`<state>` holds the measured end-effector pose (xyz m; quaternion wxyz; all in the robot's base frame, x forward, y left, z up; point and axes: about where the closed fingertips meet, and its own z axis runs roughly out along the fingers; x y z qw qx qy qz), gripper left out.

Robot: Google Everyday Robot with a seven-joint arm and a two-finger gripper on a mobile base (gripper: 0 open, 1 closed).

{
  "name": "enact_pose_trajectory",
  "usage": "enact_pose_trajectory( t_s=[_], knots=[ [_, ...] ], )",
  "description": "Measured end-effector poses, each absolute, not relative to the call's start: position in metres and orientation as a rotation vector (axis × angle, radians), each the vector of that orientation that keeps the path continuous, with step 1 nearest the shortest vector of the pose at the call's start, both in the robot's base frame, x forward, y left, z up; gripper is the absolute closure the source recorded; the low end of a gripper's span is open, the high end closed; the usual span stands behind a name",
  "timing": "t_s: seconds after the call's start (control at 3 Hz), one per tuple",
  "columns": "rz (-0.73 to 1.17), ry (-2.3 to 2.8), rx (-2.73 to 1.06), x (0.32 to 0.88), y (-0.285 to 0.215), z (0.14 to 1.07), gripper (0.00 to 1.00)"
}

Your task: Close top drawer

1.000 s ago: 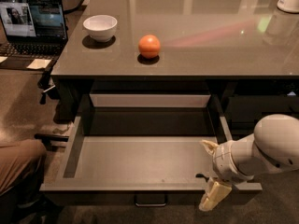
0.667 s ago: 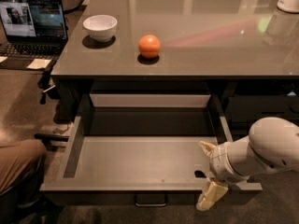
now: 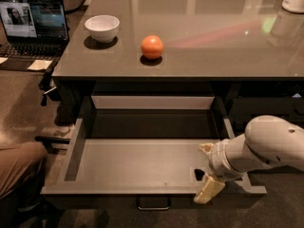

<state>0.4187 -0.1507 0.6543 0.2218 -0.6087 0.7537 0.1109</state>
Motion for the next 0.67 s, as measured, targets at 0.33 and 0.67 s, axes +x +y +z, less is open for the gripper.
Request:
enact_pose_trajectory(
  t_s=[0.33, 0.67],
  knots=[
    [0.294, 2.101, -1.653, 0.4326, -0.1492, 0.6555, 0.42],
    [0.293, 2.101, -1.649, 0.4340, -0.1484, 0.6565, 0.65]
  ],
)
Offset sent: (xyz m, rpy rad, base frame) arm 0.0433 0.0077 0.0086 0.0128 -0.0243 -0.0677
